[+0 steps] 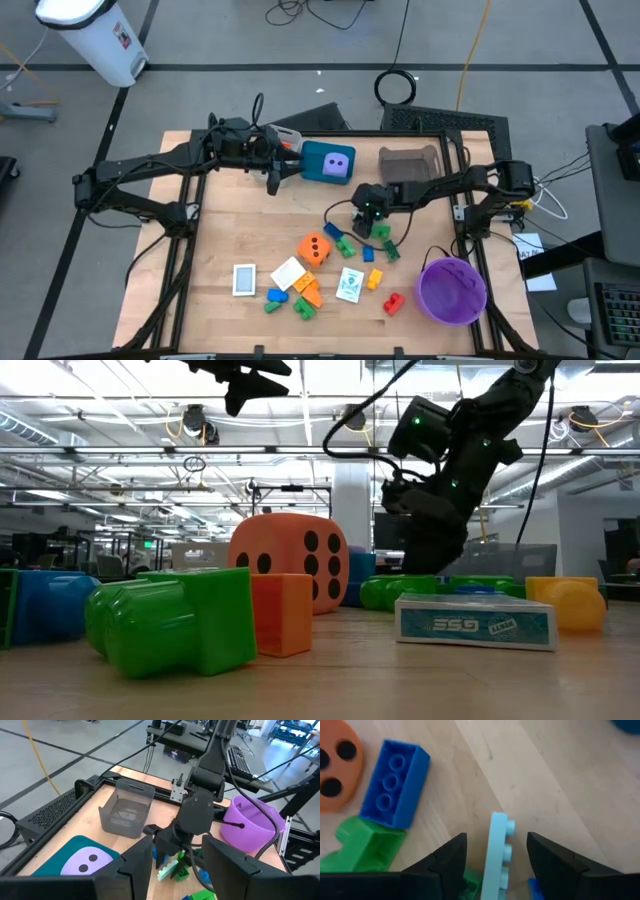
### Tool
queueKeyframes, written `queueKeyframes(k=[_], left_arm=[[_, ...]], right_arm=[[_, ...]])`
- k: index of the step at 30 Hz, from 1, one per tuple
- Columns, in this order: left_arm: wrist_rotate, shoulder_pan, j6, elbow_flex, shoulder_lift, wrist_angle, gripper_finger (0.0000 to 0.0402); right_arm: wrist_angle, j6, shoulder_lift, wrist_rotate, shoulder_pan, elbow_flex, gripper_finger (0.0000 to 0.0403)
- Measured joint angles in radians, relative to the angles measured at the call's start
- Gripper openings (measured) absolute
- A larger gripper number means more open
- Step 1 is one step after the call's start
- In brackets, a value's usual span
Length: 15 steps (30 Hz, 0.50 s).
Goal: Pick & Place Toys
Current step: Put the light blue game piece into the gray bin
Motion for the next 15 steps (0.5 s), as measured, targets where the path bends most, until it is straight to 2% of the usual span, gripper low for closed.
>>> queueKeyframes(k=[5,15], left_arm=[[0.000,0.000,0.000,0.000,0.000,-0.002,0.0179],[-0.001,0.000,0.002,0.000,0.000,-0.004,0.0179]], right_arm=[[-0.009,-0.018,0.009,0.000,0.002,-0.001,0.0172],[0.024,-0.020,0.007,0.000,0.000,-0.001,0.0042]])
